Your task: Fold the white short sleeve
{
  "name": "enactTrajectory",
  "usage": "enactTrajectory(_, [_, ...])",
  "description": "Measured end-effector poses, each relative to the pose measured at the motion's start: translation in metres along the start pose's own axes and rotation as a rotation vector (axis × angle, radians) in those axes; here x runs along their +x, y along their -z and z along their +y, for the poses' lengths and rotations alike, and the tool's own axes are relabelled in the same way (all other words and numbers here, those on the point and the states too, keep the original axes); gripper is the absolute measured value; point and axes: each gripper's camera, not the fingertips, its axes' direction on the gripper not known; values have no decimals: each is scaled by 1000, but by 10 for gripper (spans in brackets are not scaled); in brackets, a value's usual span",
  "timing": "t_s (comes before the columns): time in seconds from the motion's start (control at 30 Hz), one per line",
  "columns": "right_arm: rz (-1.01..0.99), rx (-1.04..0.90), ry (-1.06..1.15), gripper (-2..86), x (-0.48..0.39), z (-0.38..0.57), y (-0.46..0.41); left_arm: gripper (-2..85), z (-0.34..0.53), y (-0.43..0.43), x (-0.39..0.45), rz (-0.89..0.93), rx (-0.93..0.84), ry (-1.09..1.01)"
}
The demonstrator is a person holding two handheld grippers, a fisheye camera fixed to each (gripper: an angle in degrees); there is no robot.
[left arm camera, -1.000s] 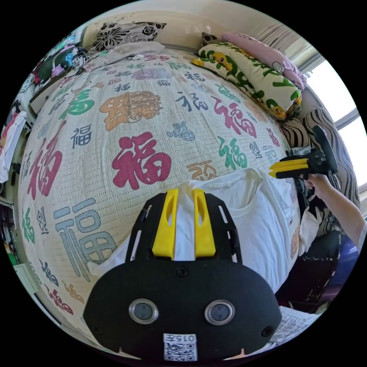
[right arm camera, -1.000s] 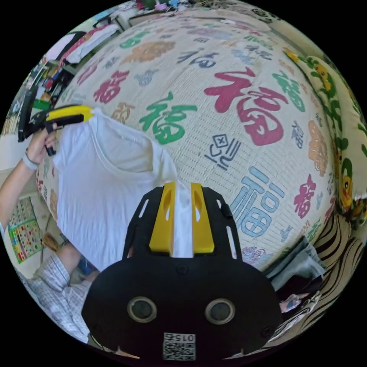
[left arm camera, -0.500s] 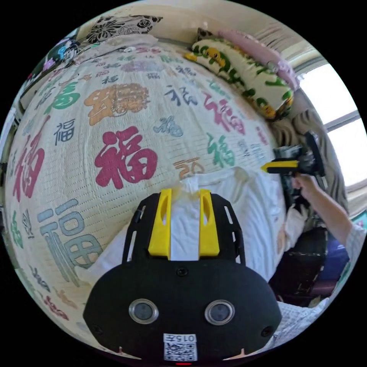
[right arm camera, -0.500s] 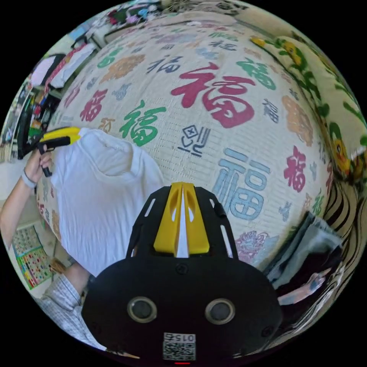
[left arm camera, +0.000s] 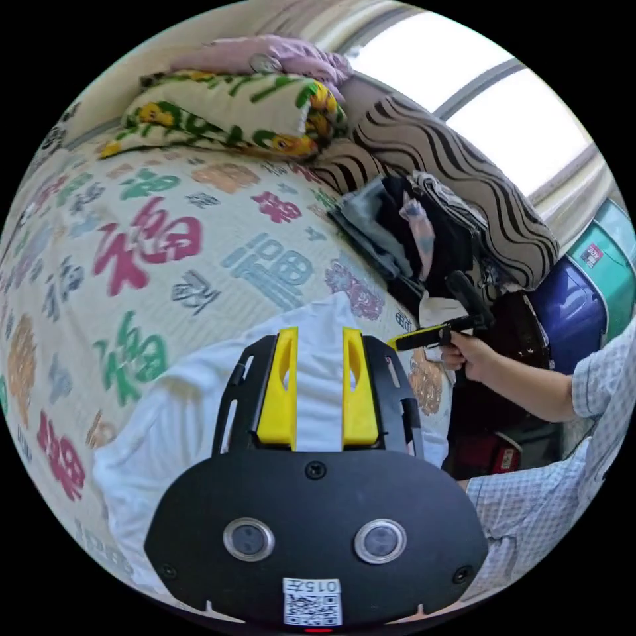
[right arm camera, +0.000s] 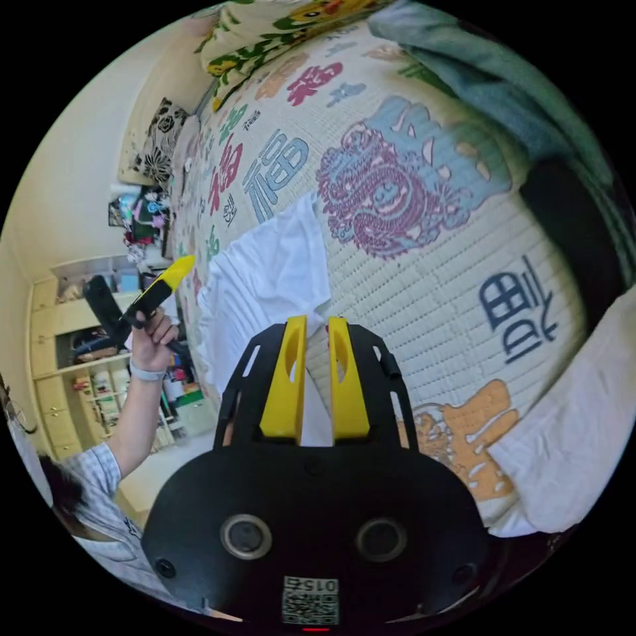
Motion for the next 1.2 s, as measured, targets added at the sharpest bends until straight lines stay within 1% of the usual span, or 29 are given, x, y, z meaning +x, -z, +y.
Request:
enactTrajectory(0.03, [-62, -5, -29, 61, 12, 0, -9, 106, -22, -22, 9, 28, -43, -28])
enactTrajectory(0.07, [-70, -11, -52, 58, 22, -1, -18, 108, -32, -32, 14, 31, -62, -45])
enactTrajectory(0.2, [-145, 33, -119, 29, 51, 0, -33, 104, -90, -94, 40, -35, -190, -84])
enactTrajectory(0.27, [-219, 62, -147, 8, 71, 4, -38, 74, -104, -119, 43, -31, -262, -70])
enactTrajectory(0.33, [-244, 89, -151, 2, 83, 9, -38, 21, -112, -142, 42, -9, -358, -30])
enactTrajectory(0.37, [-245, 100, -148, 0, 89, 12, -37, 11, -112, -144, 42, -14, -363, -18])
enactTrajectory(0.47, [-239, 124, -97, -2, 94, 19, -35, 0, -108, -125, 45, -5, -238, -12])
enactTrajectory(0.53, [-244, 143, -57, -3, 93, 20, -34, -4, -97, -98, 45, 33, -134, -28])
enactTrajectory(0.6, [-224, 162, 11, -3, 85, 23, -33, -4, -81, -74, 41, 65, -61, -12])
enactTrajectory(0.67, [-172, 183, 138, -3, 67, 31, -32, -5, -58, -45, 34, 109, 24, 14])
enactTrajectory(0.7, [-164, 185, 169, -3, 62, 33, -32, -5, -39, -26, 30, 96, 72, 35])
enactTrajectory(0.73, [-168, 181, 226, -3, 52, 39, -35, -5, -19, -10, 29, 29, 93, 45])
enactTrajectory(0.8, [-198, 144, 290, -2, 38, 47, -45, -4, 14, 10, 30, -82, 113, 32])
enactTrajectory(0.87, [-186, 56, 372, 1, 20, 56, -71, -2, 49, 20, 26, -123, 132, 69])
enactTrajectory(1.0, [-96, -96, 429, 14, 6, 68, -124, 9, 120, 11, 1, -180, 60, 309])
enactTrajectory(1.07, [-18, -204, 459, 42, 0, 76, -153, 33, 144, 8, -6, -235, 49, 398])
enactTrajectory(1.13, [0, -240, 477, 51, -4, 81, -161, 64, 164, 10, -15, -214, 62, 497])
enactTrajectory(1.2, [25, -218, 499, 57, -10, 83, -160, 81, 168, 12, -12, -162, 109, 493])
